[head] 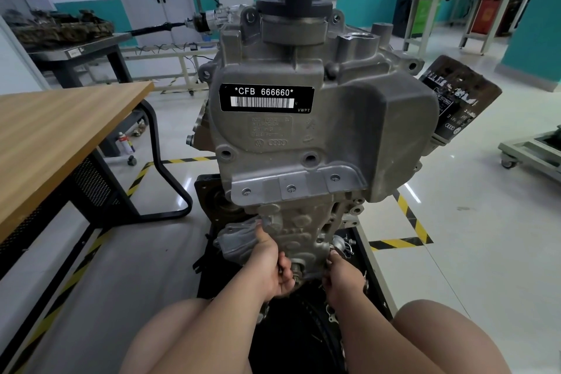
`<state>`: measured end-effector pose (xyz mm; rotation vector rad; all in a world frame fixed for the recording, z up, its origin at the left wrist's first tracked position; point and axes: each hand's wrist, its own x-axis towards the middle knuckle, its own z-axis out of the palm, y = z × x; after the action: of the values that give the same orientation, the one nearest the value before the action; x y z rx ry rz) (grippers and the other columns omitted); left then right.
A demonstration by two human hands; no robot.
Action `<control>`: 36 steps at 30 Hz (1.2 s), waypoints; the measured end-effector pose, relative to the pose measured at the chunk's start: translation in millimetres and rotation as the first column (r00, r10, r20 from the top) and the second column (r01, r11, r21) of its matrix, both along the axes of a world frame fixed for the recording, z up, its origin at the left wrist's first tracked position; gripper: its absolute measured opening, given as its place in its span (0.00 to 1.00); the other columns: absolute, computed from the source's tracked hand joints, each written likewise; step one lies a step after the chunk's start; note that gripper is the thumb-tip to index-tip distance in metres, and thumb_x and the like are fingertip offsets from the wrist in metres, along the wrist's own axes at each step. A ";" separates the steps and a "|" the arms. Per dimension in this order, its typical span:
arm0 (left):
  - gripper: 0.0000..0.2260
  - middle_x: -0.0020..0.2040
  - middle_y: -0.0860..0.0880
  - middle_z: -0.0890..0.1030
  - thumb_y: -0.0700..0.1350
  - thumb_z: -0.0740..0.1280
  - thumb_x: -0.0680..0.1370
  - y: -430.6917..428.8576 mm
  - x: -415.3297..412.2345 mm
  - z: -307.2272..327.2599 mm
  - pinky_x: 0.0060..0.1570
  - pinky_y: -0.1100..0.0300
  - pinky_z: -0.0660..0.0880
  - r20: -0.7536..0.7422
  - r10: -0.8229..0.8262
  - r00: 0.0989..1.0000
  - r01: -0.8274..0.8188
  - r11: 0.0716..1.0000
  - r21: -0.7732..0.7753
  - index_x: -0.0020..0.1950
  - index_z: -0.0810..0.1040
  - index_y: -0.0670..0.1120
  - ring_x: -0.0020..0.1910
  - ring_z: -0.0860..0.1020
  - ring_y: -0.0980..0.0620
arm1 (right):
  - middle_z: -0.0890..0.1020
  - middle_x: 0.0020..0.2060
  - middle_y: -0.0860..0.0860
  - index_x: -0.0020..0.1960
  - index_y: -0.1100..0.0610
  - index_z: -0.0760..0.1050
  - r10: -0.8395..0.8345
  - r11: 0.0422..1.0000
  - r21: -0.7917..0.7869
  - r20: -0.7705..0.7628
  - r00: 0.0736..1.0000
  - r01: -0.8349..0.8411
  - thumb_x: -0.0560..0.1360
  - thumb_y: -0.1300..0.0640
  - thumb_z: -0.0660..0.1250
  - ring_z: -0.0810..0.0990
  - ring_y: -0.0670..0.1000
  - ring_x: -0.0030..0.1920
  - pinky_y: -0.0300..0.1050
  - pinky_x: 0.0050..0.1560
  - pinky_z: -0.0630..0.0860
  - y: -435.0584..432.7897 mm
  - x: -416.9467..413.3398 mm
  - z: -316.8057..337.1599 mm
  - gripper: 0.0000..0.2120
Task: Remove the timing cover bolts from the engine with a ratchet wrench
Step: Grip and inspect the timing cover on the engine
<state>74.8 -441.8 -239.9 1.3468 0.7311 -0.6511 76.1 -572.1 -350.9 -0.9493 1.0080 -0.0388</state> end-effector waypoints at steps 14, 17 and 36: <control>0.34 0.23 0.51 0.63 0.74 0.41 0.74 -0.8 0.7 0.8 0.32 0.61 0.64 -0.008 0.007 1.000 -0.007 1.000 0.002 0.31 0.64 0.46 0.23 0.61 0.52 | 0.74 0.31 0.55 0.40 0.63 0.76 0.071 0.995 -0.067 0.021 0.997 -0.070 0.77 0.54 0.67 0.67 0.51 0.27 0.44 0.28 0.65 -2.6 -2.4 -2.0 0.13; 0.33 0.22 0.51 0.63 0.74 0.41 0.74 -0.4 0.9 0.0 0.31 0.62 0.65 -0.008 0.000 1.000 0.000 1.000 0.008 0.31 0.65 0.46 0.22 0.61 0.52 | 0.73 0.28 0.53 0.40 0.62 0.77 0.103 0.994 -0.051 0.036 0.994 -0.101 0.76 0.57 0.68 0.67 0.49 0.25 0.41 0.23 0.65 -5.2 -3.3 -1.6 0.09; 0.33 0.22 0.52 0.64 0.73 0.40 0.75 3.7 3.7 -7.7 0.30 0.62 0.67 0.000 -0.031 1.000 0.031 0.999 0.009 0.32 0.66 0.46 0.19 0.62 0.53 | 0.75 0.34 0.55 0.44 0.62 0.77 0.187 0.980 -0.069 -0.018 0.982 -0.188 0.77 0.56 0.66 0.70 0.51 0.30 0.42 0.26 0.67 -10.7 -2.4 5.1 0.09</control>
<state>78.4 -438.1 -247.6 1.3690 0.7154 -0.6730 73.7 -582.8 -345.8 -1.1071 0.9287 0.0896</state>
